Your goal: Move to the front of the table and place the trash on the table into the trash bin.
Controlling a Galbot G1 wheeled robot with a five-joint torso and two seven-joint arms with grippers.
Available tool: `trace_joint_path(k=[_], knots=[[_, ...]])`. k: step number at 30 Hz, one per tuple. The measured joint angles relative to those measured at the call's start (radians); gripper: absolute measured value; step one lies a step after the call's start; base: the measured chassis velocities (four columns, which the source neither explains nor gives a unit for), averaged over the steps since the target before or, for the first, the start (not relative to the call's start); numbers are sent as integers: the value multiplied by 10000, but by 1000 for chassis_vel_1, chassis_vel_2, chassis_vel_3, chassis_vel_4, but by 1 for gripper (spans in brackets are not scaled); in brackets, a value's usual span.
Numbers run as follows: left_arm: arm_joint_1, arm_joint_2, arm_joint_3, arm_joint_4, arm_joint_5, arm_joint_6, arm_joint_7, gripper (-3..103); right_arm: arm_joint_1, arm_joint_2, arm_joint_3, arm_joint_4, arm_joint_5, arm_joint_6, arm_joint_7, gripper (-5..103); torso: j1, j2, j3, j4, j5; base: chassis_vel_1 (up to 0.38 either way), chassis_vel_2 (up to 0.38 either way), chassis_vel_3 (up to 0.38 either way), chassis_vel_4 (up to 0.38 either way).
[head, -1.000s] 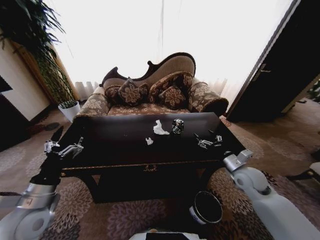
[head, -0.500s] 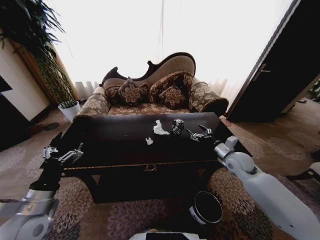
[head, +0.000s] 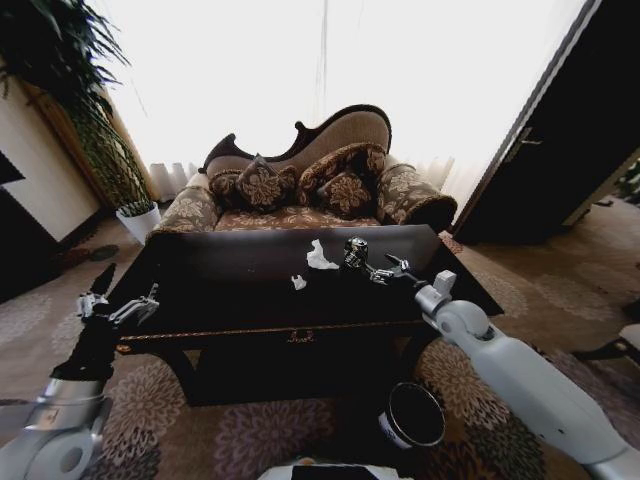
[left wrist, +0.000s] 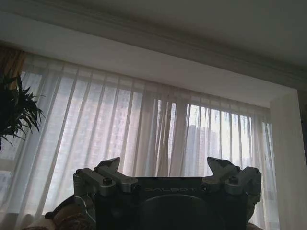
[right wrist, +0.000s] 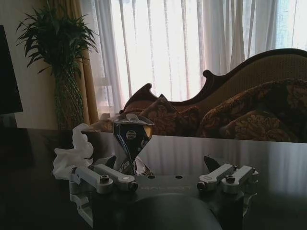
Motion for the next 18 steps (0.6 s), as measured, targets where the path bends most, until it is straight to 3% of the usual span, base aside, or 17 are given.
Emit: trace_joint_path(k=[18], knots=[[29,84,-236,25,-100,-23,-77,100,893,329,-586,-820,109,-200,-92,100,0,0,0,0,0,0,0,0,0]])
